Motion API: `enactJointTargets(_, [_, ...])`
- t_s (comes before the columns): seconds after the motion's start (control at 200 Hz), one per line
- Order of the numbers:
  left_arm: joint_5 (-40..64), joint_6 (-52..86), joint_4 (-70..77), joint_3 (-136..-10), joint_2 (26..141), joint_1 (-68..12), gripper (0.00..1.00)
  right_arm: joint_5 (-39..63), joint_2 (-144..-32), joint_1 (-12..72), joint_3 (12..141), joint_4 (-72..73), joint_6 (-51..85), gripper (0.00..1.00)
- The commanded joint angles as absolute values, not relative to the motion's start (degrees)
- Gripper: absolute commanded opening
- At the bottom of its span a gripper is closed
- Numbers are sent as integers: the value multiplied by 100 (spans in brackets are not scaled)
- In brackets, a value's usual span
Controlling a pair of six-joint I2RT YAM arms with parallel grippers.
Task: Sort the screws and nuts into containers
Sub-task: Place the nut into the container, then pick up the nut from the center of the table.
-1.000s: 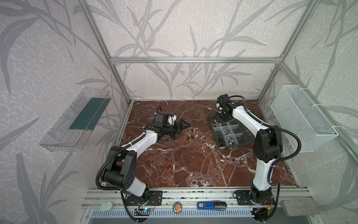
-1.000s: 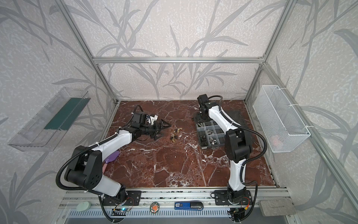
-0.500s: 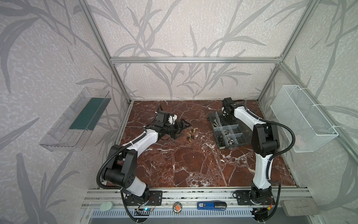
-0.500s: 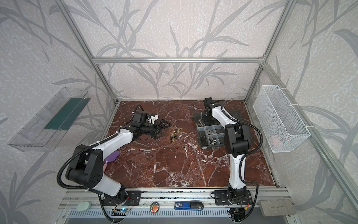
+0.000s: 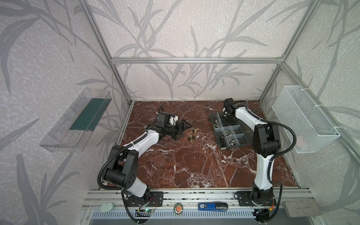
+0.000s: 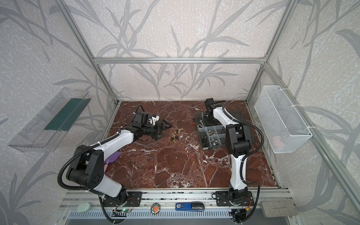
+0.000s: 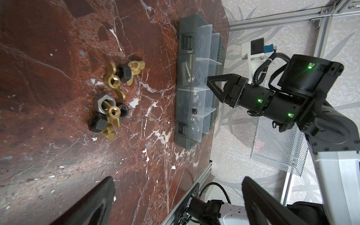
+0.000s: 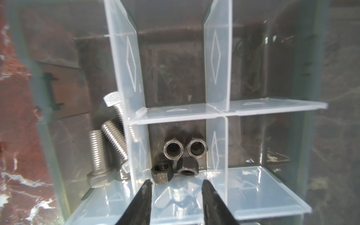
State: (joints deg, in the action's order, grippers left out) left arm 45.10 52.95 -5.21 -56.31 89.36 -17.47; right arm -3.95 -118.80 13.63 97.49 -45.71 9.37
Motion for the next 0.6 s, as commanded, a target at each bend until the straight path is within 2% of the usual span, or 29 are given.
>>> enactJointTargets(0.0, [4471,5168,-665,-5694,8804,-1751,99,-399,-11169,1488,9768,-4711,918,45])
enactJointTargets(0.295, [4452,5236,-600,-5436,8607,-1620,100,-494,-10808,2595,9530,-4554,870,48])
enactJointTargets(0.595, [4602,5430,-314,-5022,8434,-1407,100,-234,-11605,3653,9626,-4262,1036,48])
